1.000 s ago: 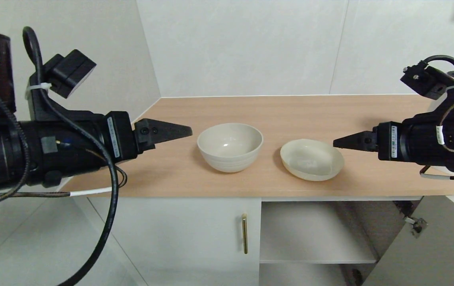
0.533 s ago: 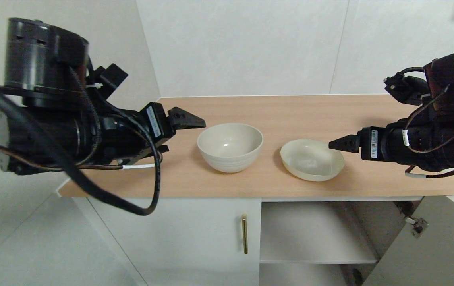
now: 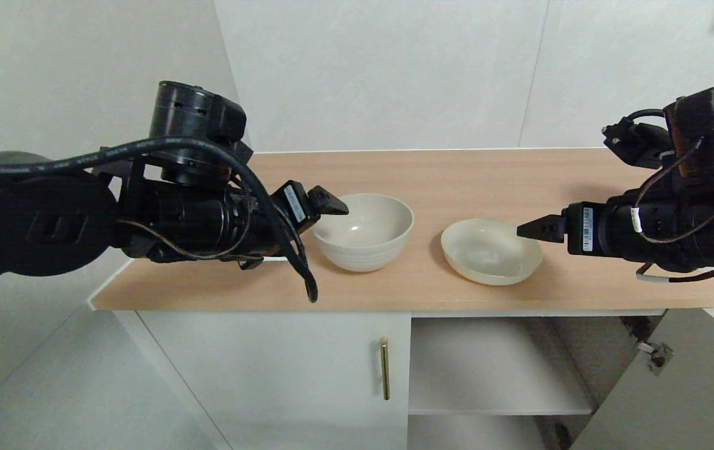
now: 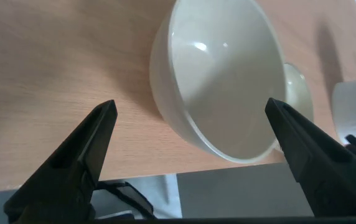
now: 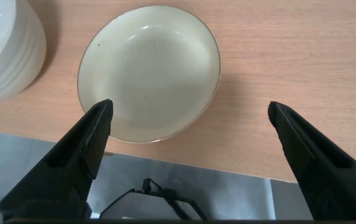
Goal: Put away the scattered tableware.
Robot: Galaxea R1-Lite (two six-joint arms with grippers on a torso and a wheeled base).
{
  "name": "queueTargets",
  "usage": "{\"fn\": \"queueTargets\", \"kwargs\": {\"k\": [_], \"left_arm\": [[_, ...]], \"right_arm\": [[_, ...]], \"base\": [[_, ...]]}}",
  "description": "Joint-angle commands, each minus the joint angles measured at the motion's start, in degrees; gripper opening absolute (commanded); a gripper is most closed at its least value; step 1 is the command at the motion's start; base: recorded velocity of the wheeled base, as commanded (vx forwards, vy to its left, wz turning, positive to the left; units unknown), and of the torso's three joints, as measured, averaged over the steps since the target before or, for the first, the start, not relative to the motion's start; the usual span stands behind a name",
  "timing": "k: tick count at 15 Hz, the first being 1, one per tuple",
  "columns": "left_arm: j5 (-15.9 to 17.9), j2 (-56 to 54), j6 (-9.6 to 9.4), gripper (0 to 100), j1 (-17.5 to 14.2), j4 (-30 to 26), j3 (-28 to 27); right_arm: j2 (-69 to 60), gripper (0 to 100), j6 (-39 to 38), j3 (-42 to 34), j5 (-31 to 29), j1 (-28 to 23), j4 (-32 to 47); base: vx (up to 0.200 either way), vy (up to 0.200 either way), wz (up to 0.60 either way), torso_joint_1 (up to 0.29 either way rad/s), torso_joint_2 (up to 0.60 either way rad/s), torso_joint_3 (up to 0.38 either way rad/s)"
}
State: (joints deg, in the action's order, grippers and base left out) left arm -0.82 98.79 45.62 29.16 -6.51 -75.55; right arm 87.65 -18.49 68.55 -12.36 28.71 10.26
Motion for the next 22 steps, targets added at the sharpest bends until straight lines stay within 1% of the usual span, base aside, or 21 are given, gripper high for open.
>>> {"fn": "queueTargets", "kwargs": {"k": [1,6,7,16,17,19,22], "left_arm": [[0.03,1.67,0.0,100,0.02,0.09,-0.13],[-0.06,2.11,0.0,100,0.02,0.09,-0.13],[-0.06,2.19,0.0,0,0.02,0.09,-0.13],[0.11,0.79,0.0,0,0.02,0.01,-0.04],[0.11,0.7,0.0,0,0.02,0.01,-0.04],[0.11,0.35,0.0,0,0.02,0.01,-0.04],[0.11,-0.27,0.0,0,0.02,-0.08,0.05]], "right_arm": [[-0.29,100,0.04,-0.17,-0.03,0.03,0.02],[-0.29,100,0.04,-0.26,-0.03,0.03,0.02],[-0.29,100,0.04,-0.26,-0.03,0.03,0.02],[0.06,100,0.04,0.36,0.06,0.03,0.11],[1.12,100,-0.05,0.53,-0.47,0.03,0.11],[3.84,100,-0.05,1.06,-4.51,0.03,-0.42],[7.45,100,-1.28,1.15,-6.97,0.12,-4.02]], "base": [[0.0,0.0,0.0,0.0,0.0,0.0],[0.0,0.0,0.0,0.0,0.0,0.0],[0.0,0.0,0.0,0.0,0.0,0.0],[0.0,0.0,0.0,0.0,0.0,0.0],[0.0,0.0,0.0,0.0,0.0,0.0],[0.0,0.0,0.0,0.0,0.0,0.0],[0.0,0.0,0.0,0.0,0.0,0.0]]}}
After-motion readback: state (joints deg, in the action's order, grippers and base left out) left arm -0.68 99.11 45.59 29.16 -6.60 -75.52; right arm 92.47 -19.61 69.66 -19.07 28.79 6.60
